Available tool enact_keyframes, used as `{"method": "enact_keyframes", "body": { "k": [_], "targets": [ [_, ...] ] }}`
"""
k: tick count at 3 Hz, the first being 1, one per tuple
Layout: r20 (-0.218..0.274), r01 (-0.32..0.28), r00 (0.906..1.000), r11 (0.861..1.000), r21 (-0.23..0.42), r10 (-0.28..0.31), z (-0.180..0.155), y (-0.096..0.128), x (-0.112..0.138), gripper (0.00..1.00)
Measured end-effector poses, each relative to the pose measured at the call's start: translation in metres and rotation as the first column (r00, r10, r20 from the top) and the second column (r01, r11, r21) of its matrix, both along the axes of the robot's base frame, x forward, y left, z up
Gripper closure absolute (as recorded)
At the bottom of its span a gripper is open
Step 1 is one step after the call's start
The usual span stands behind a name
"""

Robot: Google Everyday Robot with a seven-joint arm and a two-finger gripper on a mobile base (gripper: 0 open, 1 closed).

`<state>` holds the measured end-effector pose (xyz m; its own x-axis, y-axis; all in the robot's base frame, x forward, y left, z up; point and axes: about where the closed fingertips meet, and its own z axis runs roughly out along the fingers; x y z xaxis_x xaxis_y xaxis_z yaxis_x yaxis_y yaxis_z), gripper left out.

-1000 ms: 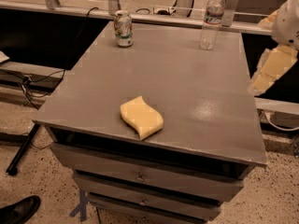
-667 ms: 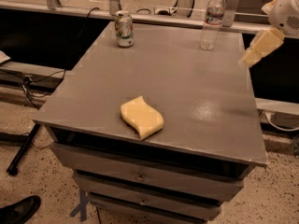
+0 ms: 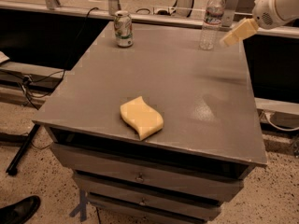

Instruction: Move water bottle near sponge

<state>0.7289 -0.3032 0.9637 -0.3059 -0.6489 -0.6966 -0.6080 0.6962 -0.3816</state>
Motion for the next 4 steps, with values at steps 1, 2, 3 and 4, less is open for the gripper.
{"method": "enact_keyframes", "body": {
  "k": [1,2,3,4],
  "targets": [
    [0.045,0.081,0.9952,0.989,0.121,-0.087,-0.017,-0.008,0.047,0.0],
    [0.067,0.129,0.9864,0.961,0.246,-0.15,-0.032,-0.018,0.075,0.0],
    [0.076,0.112,0.9859,0.925,0.363,-0.149,-0.046,-0.007,0.097,0.0],
    [0.08,0.081,0.9881,0.888,0.453,-0.131,-0.061,0.005,0.112,0.0]
  ]
}}
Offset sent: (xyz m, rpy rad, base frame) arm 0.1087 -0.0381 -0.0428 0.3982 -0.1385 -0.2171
